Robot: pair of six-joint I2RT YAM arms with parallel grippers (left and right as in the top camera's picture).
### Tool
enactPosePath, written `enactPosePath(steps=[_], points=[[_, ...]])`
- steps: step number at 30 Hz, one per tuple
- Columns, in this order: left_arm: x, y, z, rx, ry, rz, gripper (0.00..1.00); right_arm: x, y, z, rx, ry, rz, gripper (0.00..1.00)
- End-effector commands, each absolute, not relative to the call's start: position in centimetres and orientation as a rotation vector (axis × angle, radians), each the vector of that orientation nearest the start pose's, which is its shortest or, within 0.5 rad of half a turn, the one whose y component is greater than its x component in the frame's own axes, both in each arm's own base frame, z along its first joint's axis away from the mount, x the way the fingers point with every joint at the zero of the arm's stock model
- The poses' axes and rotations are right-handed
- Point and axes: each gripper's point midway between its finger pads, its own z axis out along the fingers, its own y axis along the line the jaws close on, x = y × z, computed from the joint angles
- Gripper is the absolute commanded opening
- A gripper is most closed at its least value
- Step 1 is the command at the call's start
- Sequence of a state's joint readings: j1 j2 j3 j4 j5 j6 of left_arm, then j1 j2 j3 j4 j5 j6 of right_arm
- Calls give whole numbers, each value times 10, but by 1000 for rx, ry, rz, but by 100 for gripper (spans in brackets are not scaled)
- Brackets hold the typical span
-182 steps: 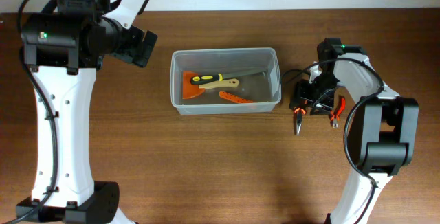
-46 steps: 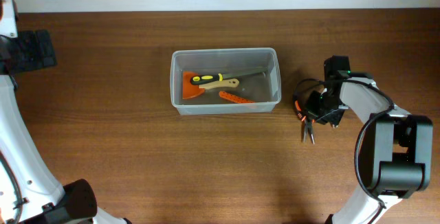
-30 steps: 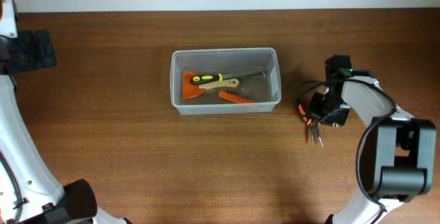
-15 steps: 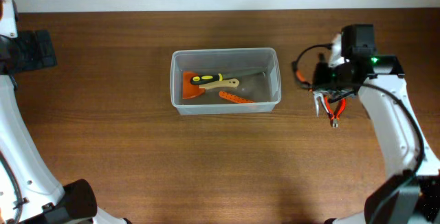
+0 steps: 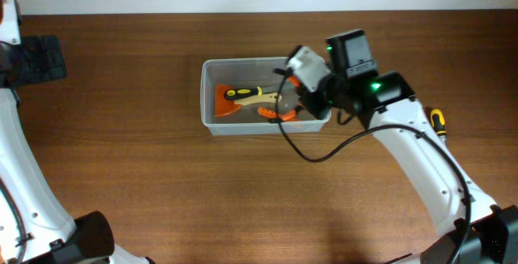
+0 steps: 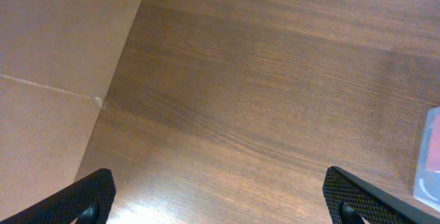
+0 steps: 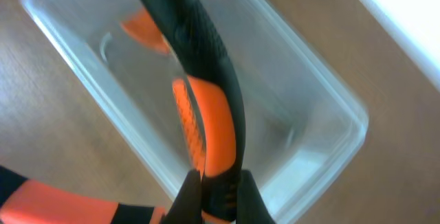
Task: Pack container
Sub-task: 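Carry the pliers left into the container and open right gripper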
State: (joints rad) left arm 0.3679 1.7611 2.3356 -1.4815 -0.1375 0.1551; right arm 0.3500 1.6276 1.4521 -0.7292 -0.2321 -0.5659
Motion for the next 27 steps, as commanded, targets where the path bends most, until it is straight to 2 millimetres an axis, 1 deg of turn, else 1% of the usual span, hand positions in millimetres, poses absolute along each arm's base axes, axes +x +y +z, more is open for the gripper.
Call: enactPosePath(steps=[1, 4, 6, 8, 10, 12, 14, 15, 18, 22, 25, 27], points=[[352, 161, 375, -346, 2453, 379, 99, 400, 207, 233, -1421, 1854, 87, 4], [352, 161, 375, -346, 2453, 380, 99, 412, 212, 240, -1408, 1791, 59, 4], [352, 161, 375, -346, 2453, 379, 99, 418, 213, 240, -1392, 1787, 56, 4], [352, 161, 375, -346, 2453, 380, 99, 422, 212, 234, -1391, 1795, 57, 4], [352, 161, 375, -346, 2453, 379, 99, 426, 214, 223, -1399, 1811, 62, 4], [352, 161, 375, -346, 2453, 379, 99, 431, 216, 208, -1411, 1835, 72, 4], [352, 161, 375, -346, 2453, 379, 99, 435, 217, 191, -1426, 1863, 84, 4], [352, 161, 375, -346, 2453, 379, 99, 438, 218, 178, -1436, 1885, 90, 4], [352, 161, 375, -346, 2453, 379, 99, 444, 219, 156, -1443, 1923, 98, 4], [352, 161, 375, -346, 2453, 379, 99, 456, 221, 142, -1358, 1981, 128, 4], [352, 161, 375, -346, 2453, 380, 99, 465, 216, 131, -1295, 2031, 117, 4], [352, 161, 375, -346, 2453, 379, 99, 467, 212, 122, -1274, 2065, 127, 4]])
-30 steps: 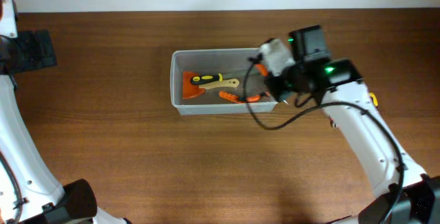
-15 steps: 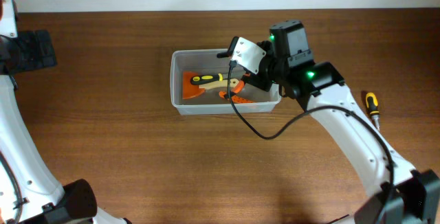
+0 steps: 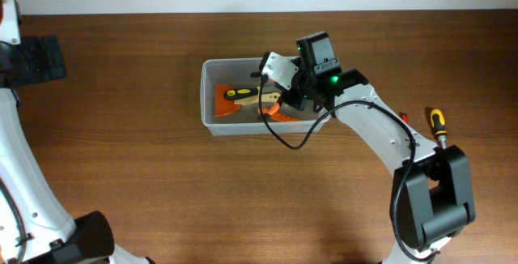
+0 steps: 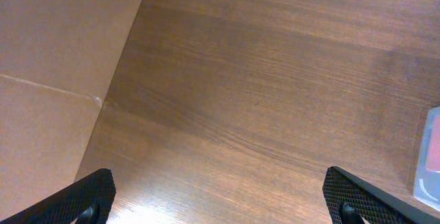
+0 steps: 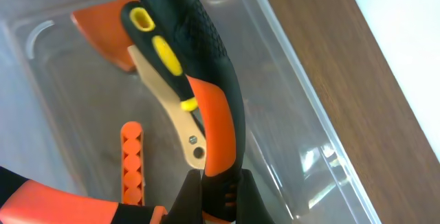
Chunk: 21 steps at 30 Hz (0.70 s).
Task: Pack container
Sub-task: 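Carry the pliers left into the container and open right gripper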
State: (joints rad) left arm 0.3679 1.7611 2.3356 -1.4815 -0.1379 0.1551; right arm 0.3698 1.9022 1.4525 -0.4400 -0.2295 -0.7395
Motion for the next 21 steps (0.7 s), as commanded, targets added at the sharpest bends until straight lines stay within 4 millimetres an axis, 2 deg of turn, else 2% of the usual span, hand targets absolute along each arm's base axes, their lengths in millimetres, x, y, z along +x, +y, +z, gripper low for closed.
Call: enactPosePath(steps=[1, 5, 9, 16, 17, 18, 19, 21], points=[[352, 161, 375, -346, 2453, 379, 99, 468, 210, 118, -1254, 2087, 136, 4], [352, 161, 375, -346, 2453, 380, 99, 470, 204, 109, -1236, 2126, 112, 4], [352, 161, 375, -346, 2453, 379, 99, 476, 192, 107, -1213, 2152, 23, 4], [352, 161, 375, -346, 2453, 379, 99, 479, 177, 104, -1191, 2180, 13, 6], [352, 161, 375, -346, 2453, 379, 99, 478, 176, 103, -1193, 2189, 14, 18], [352, 161, 375, -346, 2453, 379, 99, 476, 175, 102, -1196, 2197, 16, 41], [352, 161, 375, -346, 2453, 379, 99, 474, 175, 100, -1202, 2207, 20, 58], [352, 161, 375, -346, 2453, 379, 99, 472, 177, 102, -1207, 2206, 20, 79]])
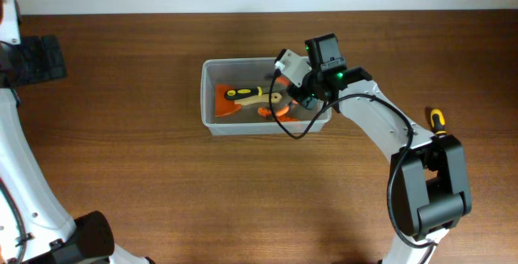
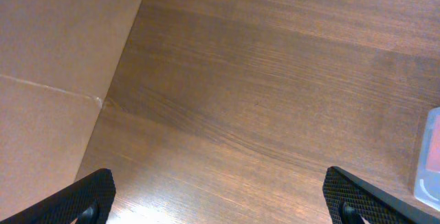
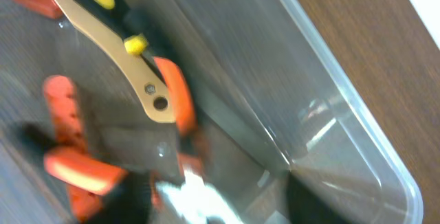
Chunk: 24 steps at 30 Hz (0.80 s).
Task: Pack container
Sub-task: 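Carry the pliers left into the container and open right gripper, then move right gripper to the red cutting pliers and grasp them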
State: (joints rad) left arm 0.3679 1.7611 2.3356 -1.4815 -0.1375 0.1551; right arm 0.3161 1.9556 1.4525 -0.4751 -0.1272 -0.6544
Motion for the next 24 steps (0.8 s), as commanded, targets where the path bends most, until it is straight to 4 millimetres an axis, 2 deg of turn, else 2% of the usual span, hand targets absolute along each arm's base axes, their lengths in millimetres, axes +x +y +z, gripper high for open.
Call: enactPosePath(steps=[1, 2, 3, 6, 10, 13, 16, 18, 20, 22, 24], points=[[352, 161, 375, -346, 2453, 379, 99, 471, 178, 106, -1207, 2197, 18, 86], [352, 161, 375, -346, 2453, 379, 99, 471, 179, 114, -1201, 2184, 15, 96], [352, 161, 375, -346, 2453, 379, 99, 471, 180, 126, -1177, 2169, 16, 100], [352, 161, 375, -346, 2453, 380, 99, 471, 184, 170, -1104, 2114, 24, 99], [352, 161, 375, -346, 2453, 379, 99, 463, 180, 243, -1026, 2031, 18, 99], [352, 161, 375, -346, 2453, 379, 99, 450, 162, 288, -981, 1999, -4, 99], [352, 161, 375, -346, 2453, 380, 99, 442, 126, 316, -888, 2007, -42, 99], [352, 161, 375, -346, 2453, 379, 99, 443, 90, 323, -746, 2058, -54, 99], [352, 161, 375, -346, 2453, 379, 99, 449, 43, 317, -529, 2147, -47, 98], [352, 161, 375, -346, 2453, 380, 99, 452, -3, 299, -264, 2252, -13, 99], [352, 161, 375, -346, 2453, 379, 99, 448, -46, 269, 24, 2369, 40, 99]])
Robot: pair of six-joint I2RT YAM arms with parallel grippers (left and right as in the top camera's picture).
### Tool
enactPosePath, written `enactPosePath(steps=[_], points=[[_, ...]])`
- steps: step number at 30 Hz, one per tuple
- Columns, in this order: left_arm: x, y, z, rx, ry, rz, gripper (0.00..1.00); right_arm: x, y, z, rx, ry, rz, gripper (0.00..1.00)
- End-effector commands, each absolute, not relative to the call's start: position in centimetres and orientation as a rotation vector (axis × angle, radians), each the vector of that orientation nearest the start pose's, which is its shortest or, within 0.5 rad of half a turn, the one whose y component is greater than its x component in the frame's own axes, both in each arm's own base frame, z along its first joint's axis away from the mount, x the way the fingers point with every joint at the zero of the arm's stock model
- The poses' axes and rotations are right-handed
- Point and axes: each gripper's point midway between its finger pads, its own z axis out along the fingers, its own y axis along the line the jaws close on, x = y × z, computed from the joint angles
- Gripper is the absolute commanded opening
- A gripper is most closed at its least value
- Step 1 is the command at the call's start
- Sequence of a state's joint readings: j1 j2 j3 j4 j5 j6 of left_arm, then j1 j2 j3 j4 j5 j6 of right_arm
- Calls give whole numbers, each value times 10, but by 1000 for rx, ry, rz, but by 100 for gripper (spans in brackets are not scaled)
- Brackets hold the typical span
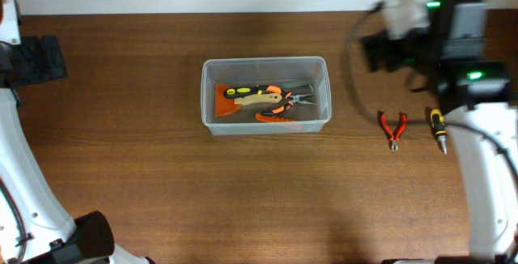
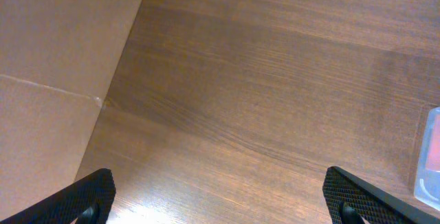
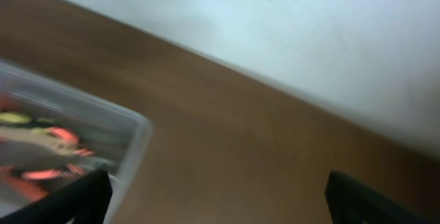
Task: Pack container
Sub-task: 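Move right gripper to the red cutting pliers and grasp them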
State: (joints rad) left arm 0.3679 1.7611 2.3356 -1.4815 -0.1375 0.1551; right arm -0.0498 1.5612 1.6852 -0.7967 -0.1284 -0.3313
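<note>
The clear plastic container (image 1: 265,94) stands mid-table. In it lie an orange scraper (image 1: 226,102), a tool with a yellow and black handle (image 1: 252,94) and orange and black pliers (image 1: 285,102). My right gripper (image 3: 216,196) is open and empty, up to the right of the container, whose corner (image 3: 130,141) shows blurred at the left of the right wrist view. On the table to the right lie small red pliers (image 1: 393,128) and a yellow and black screwdriver (image 1: 438,126). My left gripper (image 2: 220,196) is open and empty at the far left.
A white wall borders the table's back edge. Brown cardboard-like board (image 2: 55,59) lies beside the left gripper. The container's edge (image 2: 430,157) shows at the right of the left wrist view. The right arm (image 1: 486,142) runs down the right side.
My right gripper was low inside the container by the orange and black pliers. Now it is open and empty, up and to the right of the container; the pliers lie inside. The left arm is unchanged.
My right gripper held the orange and black pliers by a handle at the container's right end. Then it held them further in, above the scraper and yellow-handled tool. Then it was down inside. Now the pliers lie in the container and the gripper is away.
</note>
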Motion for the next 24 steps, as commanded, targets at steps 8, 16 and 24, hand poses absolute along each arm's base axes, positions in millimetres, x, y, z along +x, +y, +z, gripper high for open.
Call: enactPosePath(steps=[8, 16, 24], points=[[352, 161, 375, -346, 2453, 379, 99, 419, -97, 153, 506, 2695, 395, 99], [352, 161, 375, -346, 2453, 379, 99, 402, -105, 83, 658, 2909, 327, 92], [352, 161, 375, -346, 2453, 379, 99, 394, -122, 62, 736, 2967, 170, 79]])
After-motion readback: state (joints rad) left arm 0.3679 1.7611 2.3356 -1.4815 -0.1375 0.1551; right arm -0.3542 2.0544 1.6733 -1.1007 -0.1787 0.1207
